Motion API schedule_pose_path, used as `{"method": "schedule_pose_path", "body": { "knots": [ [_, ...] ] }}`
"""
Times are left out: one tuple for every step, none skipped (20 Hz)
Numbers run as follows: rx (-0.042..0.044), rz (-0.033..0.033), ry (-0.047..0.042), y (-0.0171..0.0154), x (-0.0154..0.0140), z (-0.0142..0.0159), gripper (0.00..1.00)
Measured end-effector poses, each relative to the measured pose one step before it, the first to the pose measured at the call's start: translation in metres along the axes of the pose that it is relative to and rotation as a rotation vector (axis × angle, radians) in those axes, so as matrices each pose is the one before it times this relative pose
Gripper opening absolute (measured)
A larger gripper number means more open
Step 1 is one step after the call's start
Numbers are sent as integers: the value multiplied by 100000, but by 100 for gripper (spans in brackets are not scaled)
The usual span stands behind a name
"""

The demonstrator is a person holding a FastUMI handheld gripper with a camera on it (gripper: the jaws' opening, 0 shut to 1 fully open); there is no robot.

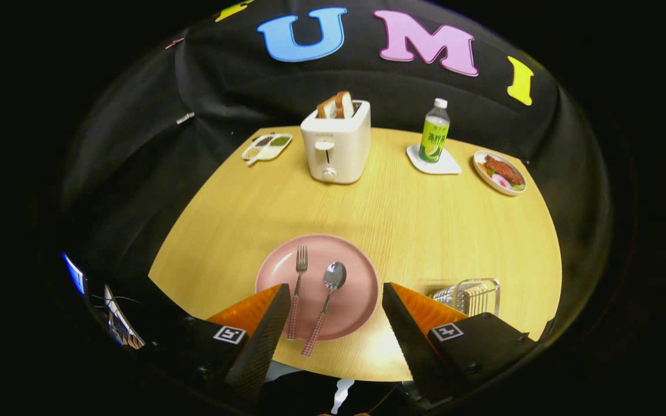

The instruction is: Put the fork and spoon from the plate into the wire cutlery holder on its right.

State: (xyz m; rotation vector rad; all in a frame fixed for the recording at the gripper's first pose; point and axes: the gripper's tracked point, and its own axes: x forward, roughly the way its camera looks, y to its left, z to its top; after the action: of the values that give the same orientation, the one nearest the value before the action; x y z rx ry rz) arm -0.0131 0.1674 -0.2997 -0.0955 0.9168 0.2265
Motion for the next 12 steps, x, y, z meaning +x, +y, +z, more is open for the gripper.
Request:
{"method": "schedule_pose_path", "body": {
  "knots": [
    [-437, 498, 3735, 249, 774, -882, 99],
    [-665, 362, 2792, 259, 796, -831, 98],
    [-982, 152, 1730, 178, 704, -451, 97],
    [-1241, 394, 2308, 332, 591, -658, 94],
    [-639, 283, 2951, 215, 612, -703, 91],
    [204, 361, 2635, 209, 685, -691, 84],
    [1040, 267, 2816, 138, 577, -539, 80],
    [1428, 101, 2575, -12, 564, -465, 76],
    [1209, 16, 1688, -29, 475, -276, 76],
    [633, -578, 1293, -166, 404, -98, 75],
    [144, -960, 1149, -264, 292, -172, 75],
    [503, -639, 1155, -246, 415, -214, 72]
  ]
}}
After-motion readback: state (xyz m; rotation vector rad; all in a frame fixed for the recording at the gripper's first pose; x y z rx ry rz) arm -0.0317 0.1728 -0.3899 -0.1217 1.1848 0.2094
